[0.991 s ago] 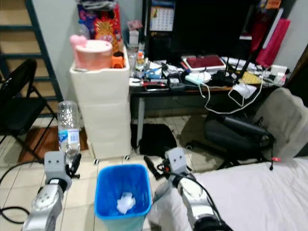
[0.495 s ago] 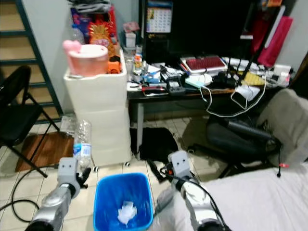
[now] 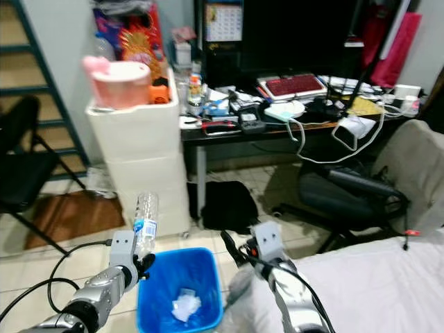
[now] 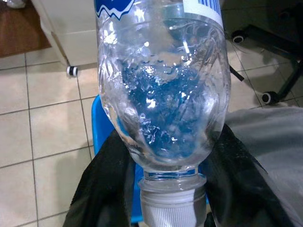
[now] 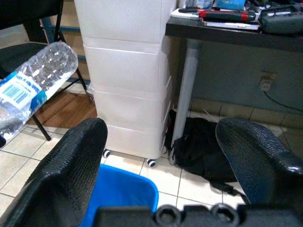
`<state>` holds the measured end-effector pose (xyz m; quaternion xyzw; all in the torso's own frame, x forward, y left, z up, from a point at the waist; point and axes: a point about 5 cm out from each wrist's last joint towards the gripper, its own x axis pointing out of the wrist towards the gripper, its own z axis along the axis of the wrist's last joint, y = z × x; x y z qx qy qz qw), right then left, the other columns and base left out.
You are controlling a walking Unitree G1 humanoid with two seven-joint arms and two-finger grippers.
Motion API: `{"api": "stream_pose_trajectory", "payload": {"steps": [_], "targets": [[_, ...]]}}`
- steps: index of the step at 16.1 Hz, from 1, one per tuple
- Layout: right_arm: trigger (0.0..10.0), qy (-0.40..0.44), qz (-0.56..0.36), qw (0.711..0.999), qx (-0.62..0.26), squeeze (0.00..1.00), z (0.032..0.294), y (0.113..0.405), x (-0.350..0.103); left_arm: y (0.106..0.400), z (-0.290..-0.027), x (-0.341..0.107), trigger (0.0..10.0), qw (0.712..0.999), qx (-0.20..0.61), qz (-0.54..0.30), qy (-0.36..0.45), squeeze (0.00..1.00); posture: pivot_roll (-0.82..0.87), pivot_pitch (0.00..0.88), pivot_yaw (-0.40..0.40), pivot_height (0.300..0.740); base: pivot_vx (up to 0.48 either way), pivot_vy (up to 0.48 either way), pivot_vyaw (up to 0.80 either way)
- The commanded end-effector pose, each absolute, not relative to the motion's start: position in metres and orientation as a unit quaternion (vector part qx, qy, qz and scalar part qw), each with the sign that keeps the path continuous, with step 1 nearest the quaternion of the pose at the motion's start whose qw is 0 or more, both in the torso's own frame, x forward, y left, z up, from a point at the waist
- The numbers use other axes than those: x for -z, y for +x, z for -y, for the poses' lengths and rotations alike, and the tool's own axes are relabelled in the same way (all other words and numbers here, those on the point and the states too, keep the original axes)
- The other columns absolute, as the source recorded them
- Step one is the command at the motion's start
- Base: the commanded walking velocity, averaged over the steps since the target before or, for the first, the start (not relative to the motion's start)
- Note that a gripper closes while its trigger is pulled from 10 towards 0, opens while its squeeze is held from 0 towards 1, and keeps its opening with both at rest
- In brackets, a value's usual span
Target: Clean up the room
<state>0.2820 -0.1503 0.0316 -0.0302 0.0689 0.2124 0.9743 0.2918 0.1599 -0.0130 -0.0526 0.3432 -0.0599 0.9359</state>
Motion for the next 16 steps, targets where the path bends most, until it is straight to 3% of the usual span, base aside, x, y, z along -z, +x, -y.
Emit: {"api": "stream_pose_trajectory", "payload": {"steps": [1,2,3,4,6,10,11,12,13,14,16], "targets": [[10.0,-0.036,-0.066,0.977,-0.199,0.0,0.157,0.282,-0.035,0.303,-0.151,0.003,10.0,0.939,0.079,-0.329,-0.064,0.0,-0.07,0.0,0.018,0.74,0.0,0.0,0.0],[10.0,-0.037,-0.068,0.978,-0.196,0.0,0.158,0.281,-0.034,0.303,-0.149,0.003,10.0,0.938,0.086,-0.33,-0.062,0.0,-0.08,0.0,0.021,0.74,0.0,0.0,0.0],[10.0,-0.037,-0.069,0.978,-0.195,0.0,0.158,0.281,-0.034,0.303,-0.148,0.003,10.0,0.938,0.087,-0.33,-0.059,0.33,-0.08,0.0,0.021,0.74,0.0,0.0,0.0],[10.0,-0.038,-0.069,0.978,-0.194,0.0,0.158,0.281,-0.034,0.304,-0.149,0.002,10.0,0.939,0.083,-0.329,-0.056,0.96,-0.08,0.0,0.021,0.74,0.0,0.0,0.0],[10.0,-0.038,-0.071,0.978,-0.193,0.0,0.158,0.28,-0.034,0.304,-0.149,0.002,10.0,0.94,0.08,-0.328,-0.056,1.0,-0.08,0.0,0.021,0.74,0.0,0.0,0.0],[10.0,-0.042,-0.076,0.976,-0.198,0.0,0.158,0.28,-0.034,0.306,-0.147,-0.001,10.0,0.941,0.096,-0.32,-0.046,1.0,-0.08,0.0,0.016,0.74,0.0,0.0,0.0],[10.0,-0.044,-0.077,0.976,-0.198,0.0,0.158,0.28,-0.034,0.309,-0.147,-0.004,10.0,0.945,0.107,-0.308,-0.019,0.6,-0.08,0.0,0.022,0.74,0.0,0.0,0.0],[10.0,-0.044,-0.073,0.977,-0.198,0.0,0.159,0.28,-0.035,0.312,-0.145,-0.008,10.0,0.95,0.125,-0.285,0.0,0.0,-0.08,0.0,0.027,0.74,0.0,0.0,0.0],[10.0,-0.044,-0.071,0.977,-0.197,0.0,0.159,0.28,-0.035,0.313,-0.144,-0.011,10.0,0.953,0.137,-0.27,0.013,0.0,-0.07,0.0,0.03,0.74,0.0,0.0,0.0],[10.0,-0.036,-0.038,0.983,-0.175,0.0,0.165,0.279,-0.044,0.317,-0.147,-0.03,10.0,0.972,0.166,-0.154,0.062,0.0,-0.06,0.0,0.037,0.74,0.0,0.0,0.0],[10.0,-0.027,-0.015,0.989,-0.146,0.0,0.175,0.269,-0.049,0.304,-0.16,-0.071,10.0,0.989,0.134,0.018,0.059,0.0,-0.01,0.0,0.034,0.74,0.0,0.0,0.0]]}}
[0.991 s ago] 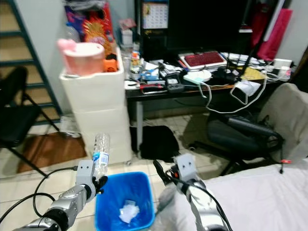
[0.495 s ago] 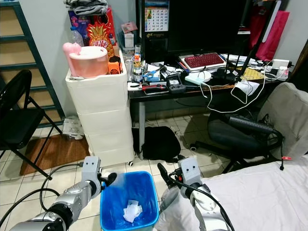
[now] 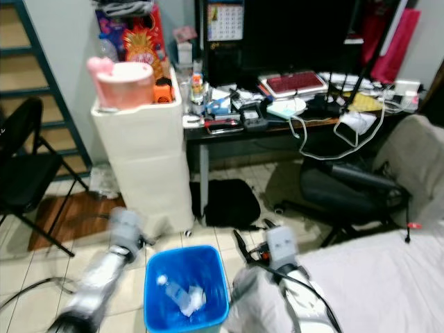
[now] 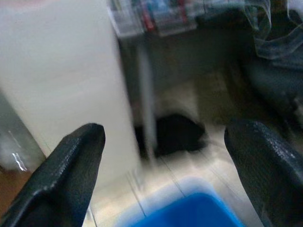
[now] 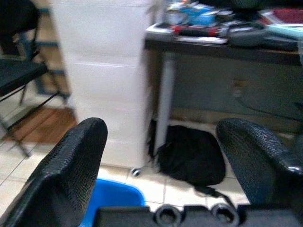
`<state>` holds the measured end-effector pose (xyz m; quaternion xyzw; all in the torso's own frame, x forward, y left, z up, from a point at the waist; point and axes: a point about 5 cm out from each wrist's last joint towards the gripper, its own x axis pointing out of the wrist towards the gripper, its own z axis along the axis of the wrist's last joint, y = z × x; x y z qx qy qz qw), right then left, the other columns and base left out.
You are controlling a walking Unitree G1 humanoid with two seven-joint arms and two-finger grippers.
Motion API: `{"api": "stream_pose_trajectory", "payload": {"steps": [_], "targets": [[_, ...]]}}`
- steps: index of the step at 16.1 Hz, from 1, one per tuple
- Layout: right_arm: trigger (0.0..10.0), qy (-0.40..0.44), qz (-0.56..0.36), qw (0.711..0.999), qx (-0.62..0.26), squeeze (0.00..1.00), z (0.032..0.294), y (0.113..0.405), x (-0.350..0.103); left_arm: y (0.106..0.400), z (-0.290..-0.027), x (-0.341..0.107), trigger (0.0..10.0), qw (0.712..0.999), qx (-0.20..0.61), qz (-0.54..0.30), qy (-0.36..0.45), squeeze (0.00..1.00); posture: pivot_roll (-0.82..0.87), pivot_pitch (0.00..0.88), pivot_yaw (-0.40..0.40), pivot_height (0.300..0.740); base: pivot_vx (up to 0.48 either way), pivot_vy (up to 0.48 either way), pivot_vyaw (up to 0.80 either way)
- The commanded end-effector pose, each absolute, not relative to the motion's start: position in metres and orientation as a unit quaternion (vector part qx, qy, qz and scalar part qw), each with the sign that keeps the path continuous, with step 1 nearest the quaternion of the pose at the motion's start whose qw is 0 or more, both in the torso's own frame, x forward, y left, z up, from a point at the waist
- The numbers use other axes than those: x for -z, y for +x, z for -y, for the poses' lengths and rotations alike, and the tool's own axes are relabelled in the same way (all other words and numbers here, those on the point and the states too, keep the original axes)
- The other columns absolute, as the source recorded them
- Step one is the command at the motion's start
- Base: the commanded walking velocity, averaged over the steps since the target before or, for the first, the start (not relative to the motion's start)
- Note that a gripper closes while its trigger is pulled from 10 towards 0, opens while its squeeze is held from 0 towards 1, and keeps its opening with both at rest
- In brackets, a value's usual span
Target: Clean up the room
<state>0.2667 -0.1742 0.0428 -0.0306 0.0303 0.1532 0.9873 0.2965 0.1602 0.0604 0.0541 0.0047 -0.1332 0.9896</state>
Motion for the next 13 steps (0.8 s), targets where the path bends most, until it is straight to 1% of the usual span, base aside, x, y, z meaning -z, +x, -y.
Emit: {"api": "stream_pose_trajectory", "payload": {"steps": [1,3,4,8,10,12,13], "targets": [[10.0,-0.026,-0.015,0.989,-0.144,0.0,0.176,0.268,-0.048,0.298,-0.159,-0.077,10.0,0.989,0.131,0.036,0.055,0.0,-0.01,0.0,0.032,0.74,0.0,0.0,0.0],[10.0,-0.019,-0.016,0.991,-0.132,0.0,0.179,0.267,-0.049,0.278,-0.149,-0.094,10.0,0.987,0.128,0.075,0.053,0.0,0.02,0.0,0.02,0.74,0.0,0.0,0.0],[10.0,-0.019,-0.015,0.991,-0.13,0.0,0.179,0.269,-0.05,0.275,-0.147,-0.096,10.0,0.988,0.124,0.078,0.049,0.0,0.03,0.0,0.013,0.74,0.0,0.0,0.0],[10.0,-0.021,-0.007,0.989,-0.144,0.0,0.171,0.283,-0.061,0.279,-0.143,-0.09,10.0,0.992,0.102,0.054,0.051,0.0,0.03,0.0,-0.005,0.74,0.0,0.0,0.0],[10.0,-0.027,-0.004,0.987,-0.156,0.0,0.169,0.288,-0.065,0.281,-0.145,-0.093,10.0,0.992,0.1,0.052,0.061,0.0,0.02,0.0,-0.004,0.74,0.0,0.0,-0.8],[10.0,-0.032,-0.004,0.987,-0.155,0.0,0.17,0.29,-0.067,0.281,-0.141,-0.095,10.0,0.988,0.117,0.057,0.079,0.0,0.01,0.0,0.002,0.74,0.0,0.0,-0.8],[10.0,-0.033,-0.004,0.987,-0.155,0.0,0.17,0.29,-0.067,0.281,-0.14,-0.095,10.0,0.989,0.122,0.053,0.07,0.0,0.01,0.0,0.002,0.74,0.0,0.0,-0.8]]}}
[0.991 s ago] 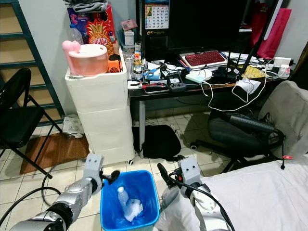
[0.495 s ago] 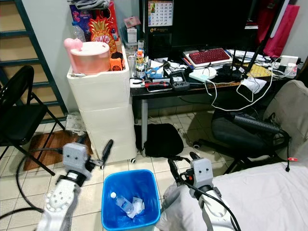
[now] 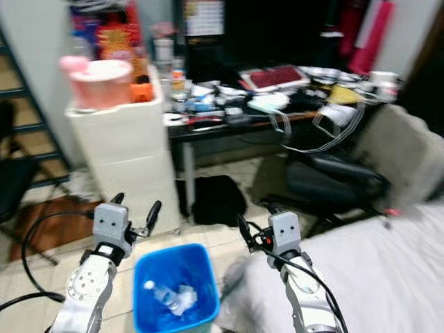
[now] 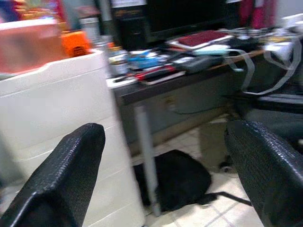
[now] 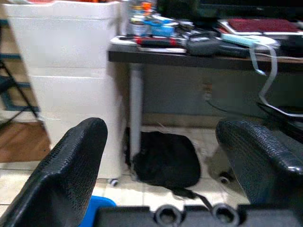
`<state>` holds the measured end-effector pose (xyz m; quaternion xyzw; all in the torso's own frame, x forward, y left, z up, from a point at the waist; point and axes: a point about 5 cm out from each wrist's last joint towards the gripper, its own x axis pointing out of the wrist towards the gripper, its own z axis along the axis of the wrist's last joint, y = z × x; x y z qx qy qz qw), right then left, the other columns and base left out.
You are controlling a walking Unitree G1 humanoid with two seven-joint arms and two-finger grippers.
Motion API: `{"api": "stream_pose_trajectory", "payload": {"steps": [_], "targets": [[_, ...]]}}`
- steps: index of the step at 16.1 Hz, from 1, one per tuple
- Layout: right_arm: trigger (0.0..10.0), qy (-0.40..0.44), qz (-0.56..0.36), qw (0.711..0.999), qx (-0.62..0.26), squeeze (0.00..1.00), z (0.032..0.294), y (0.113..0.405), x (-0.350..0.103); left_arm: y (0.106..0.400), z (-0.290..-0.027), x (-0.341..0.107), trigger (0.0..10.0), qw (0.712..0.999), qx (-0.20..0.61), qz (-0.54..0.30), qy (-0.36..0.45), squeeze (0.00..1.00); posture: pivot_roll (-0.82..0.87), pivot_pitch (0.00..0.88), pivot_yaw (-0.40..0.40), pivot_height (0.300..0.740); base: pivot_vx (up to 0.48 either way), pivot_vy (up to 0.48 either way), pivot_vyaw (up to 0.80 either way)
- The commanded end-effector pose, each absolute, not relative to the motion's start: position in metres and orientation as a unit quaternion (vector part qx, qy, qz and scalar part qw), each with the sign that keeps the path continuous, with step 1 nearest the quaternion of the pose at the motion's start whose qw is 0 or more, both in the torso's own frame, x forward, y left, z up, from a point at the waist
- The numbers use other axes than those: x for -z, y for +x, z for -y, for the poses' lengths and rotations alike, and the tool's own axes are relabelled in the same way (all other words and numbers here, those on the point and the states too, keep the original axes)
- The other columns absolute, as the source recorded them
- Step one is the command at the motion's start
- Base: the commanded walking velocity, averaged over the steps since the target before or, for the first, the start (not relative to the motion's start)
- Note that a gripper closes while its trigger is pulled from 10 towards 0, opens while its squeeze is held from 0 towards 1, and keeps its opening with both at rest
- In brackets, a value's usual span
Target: Clean up the room
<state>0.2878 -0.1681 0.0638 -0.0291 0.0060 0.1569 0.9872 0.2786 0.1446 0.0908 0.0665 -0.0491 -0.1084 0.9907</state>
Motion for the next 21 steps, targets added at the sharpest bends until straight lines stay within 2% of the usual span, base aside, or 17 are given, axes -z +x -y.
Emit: {"api": "stream_pose_trajectory", "payload": {"steps": [1,4,7,13,19,21], "targets": [[10.0,-0.034,-0.006,0.987,-0.155,0.0,0.171,0.29,-0.067,0.283,-0.14,-0.095,10.0,0.989,0.12,0.05,0.066,0.0,0.01,0.0,0.004,0.74,0.0,0.0,-0.8],[10.0,-0.03,-0.01,0.987,-0.156,0.0,0.17,0.29,-0.066,0.285,-0.133,-0.097,10.0,0.986,0.144,0.048,0.066,0.0,0.01,0.0,0.012,0.74,0.0,0.0,-0.8],[10.0,-0.028,-0.013,0.987,-0.158,0.0,0.169,0.289,-0.064,0.285,-0.129,-0.098,10.0,0.981,0.158,0.058,0.099,0.0,0.0,0.0,0.016,0.74,0.0,0.0,-0.8],[10.0,-0.028,-0.019,0.987,-0.158,0.0,0.17,0.287,-0.062,0.278,-0.12,-0.101,10.0,0.973,0.204,0.076,0.077,0.0,0.0,0.0,0.022,0.74,0.0,-0.459,-0.8],[10.0,-0.029,-0.024,0.987,-0.157,0.0,0.172,0.287,-0.06,0.279,-0.117,-0.098,10.0,0.973,0.213,0.066,0.053,0.0,-0.01,0.0,0.026,0.74,0.0,0.0,-0.8],[10.0,-0.029,-0.028,0.987,-0.158,0.0,0.172,0.287,-0.058,0.277,-0.117,-0.095,10.0,0.971,0.223,0.061,0.057,0.0,-0.01,0.0,0.026,0.74,-0.351,0.332,-0.8]]}}
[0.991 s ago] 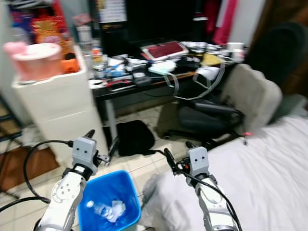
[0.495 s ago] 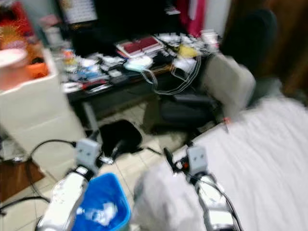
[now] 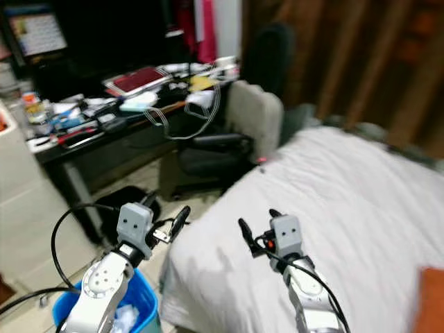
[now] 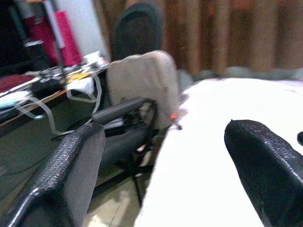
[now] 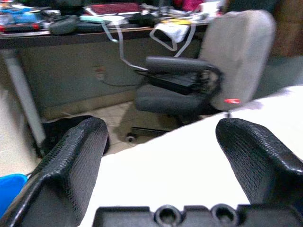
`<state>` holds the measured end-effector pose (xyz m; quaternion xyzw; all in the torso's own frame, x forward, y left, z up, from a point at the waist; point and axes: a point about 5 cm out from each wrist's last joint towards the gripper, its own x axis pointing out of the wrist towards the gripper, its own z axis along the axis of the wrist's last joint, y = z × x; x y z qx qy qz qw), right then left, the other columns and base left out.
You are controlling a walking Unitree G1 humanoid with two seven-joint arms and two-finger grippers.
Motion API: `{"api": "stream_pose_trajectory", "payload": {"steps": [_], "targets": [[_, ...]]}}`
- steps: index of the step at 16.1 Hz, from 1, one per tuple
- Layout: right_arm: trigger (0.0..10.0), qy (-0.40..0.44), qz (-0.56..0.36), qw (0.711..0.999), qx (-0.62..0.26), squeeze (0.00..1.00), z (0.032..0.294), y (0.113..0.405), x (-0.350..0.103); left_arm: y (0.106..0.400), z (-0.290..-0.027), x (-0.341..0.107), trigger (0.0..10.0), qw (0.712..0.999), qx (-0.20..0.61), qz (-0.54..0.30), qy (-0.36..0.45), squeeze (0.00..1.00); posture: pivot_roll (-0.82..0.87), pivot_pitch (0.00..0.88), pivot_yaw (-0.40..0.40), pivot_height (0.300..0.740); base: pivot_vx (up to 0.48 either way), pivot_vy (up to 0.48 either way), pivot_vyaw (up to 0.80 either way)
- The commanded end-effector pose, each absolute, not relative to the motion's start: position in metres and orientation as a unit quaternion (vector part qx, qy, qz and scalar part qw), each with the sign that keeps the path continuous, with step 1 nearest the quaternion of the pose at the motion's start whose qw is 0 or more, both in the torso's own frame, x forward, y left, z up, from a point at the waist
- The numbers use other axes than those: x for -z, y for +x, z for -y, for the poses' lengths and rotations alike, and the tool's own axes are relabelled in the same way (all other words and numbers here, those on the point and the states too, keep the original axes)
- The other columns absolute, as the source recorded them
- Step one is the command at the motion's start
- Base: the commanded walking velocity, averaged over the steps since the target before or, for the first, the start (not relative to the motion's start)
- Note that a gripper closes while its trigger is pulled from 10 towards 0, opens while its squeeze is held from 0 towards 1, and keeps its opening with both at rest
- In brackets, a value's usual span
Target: Clean up the room
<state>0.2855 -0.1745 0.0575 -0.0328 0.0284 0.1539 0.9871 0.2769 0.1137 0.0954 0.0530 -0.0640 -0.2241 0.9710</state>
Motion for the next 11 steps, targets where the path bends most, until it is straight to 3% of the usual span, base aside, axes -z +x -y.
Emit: {"api": "stream_pose_trajectory", "payload": {"steps": [1,4,7,9,11], "targets": [[10.0,-0.029,-0.028,0.987,-0.158,0.0,0.172,0.287,-0.058,0.276,-0.117,-0.095,10.0,0.971,0.225,0.06,0.057,0.0,-0.01,0.0,0.026,0.74,-0.352,0.33,-0.8],[10.0,-0.028,-0.031,0.986,-0.159,0.0,0.172,0.287,-0.057,0.275,-0.118,-0.091,10.0,0.971,0.228,0.052,0.053,0.0,-0.01,0.0,0.022,0.74,-0.356,0.201,-0.8],[10.0,-0.02,-0.026,0.989,-0.146,0.0,0.174,0.288,-0.057,0.279,-0.126,-0.085,10.0,0.979,0.195,0.035,0.046,0.0,-0.01,0.0,0.025,0.74,0.0,0.0,-0.8],[10.0,-0.001,-0.016,0.994,-0.106,0.0,0.184,0.287,-0.058,0.286,-0.15,-0.07,10.0,0.994,0.11,-0.017,0.013,0.0,-0.01,0.0,0.026,0.74,0.0,0.0,-0.8],[10.0,-0.002,-0.017,0.995,-0.099,0.0,0.186,0.284,-0.057,0.282,-0.152,-0.065,10.0,0.993,0.111,-0.026,0.022,0.0,-0.01,0.0,0.027,0.74,0.0,0.0,-0.8]]}}
